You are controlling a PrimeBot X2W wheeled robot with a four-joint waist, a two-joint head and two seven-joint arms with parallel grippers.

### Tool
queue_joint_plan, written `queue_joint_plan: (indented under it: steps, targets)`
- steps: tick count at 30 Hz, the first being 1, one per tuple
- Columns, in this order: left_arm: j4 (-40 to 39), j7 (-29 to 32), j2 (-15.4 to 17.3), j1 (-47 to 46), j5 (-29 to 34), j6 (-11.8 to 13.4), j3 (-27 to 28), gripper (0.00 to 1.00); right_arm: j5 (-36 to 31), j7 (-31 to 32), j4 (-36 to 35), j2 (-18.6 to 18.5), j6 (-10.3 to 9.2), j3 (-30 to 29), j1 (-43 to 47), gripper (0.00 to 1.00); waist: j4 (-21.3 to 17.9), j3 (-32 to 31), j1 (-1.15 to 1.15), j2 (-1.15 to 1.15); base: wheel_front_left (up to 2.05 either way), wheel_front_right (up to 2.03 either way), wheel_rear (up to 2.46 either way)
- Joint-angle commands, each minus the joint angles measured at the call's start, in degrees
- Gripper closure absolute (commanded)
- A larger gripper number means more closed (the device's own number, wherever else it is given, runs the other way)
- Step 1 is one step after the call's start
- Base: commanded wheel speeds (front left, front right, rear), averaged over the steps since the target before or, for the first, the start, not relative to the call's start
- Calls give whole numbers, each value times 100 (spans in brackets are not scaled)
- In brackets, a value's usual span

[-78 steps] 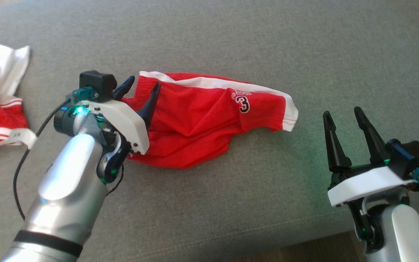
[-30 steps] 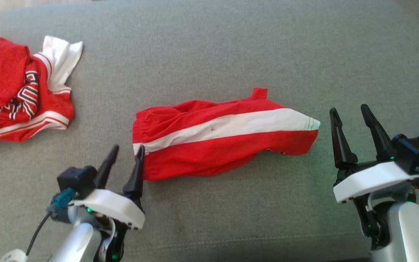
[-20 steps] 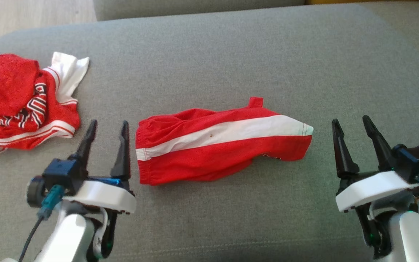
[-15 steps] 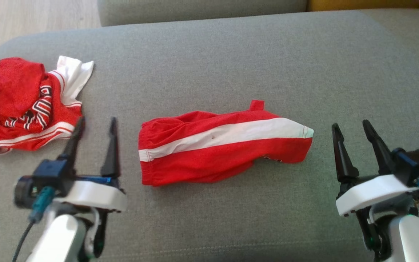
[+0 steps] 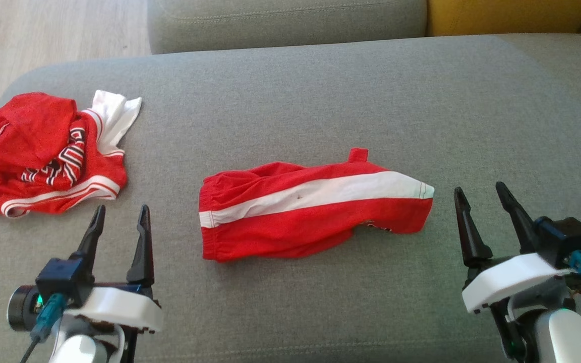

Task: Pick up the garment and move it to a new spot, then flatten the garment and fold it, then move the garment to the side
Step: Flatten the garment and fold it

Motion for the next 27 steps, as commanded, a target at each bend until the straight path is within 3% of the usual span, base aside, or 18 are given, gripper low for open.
queue_joint_plan:
  steps: [1,18,23,27]
  targets:
    - [-204,-32,142,-217,-38,-25,182,0,-41,2,-234,-25,23,158,-142,0,7,-4,0,0,0,0,0]
    - [-162,7,149,-312,-122,-92,95,0,16,4,-306,-25,23,147,-132,0,28,40,0,0,0,0,0]
    - [-137,180,136,-609,-183,-308,-57,0,28,4,-325,-25,23,156,-201,0,12,159,0,0,0,0,0]
    - [35,560,70,-910,-363,-623,-281,0,44,-16,-311,-25,23,195,-247,0,-44,259,0,0,0,0,0]
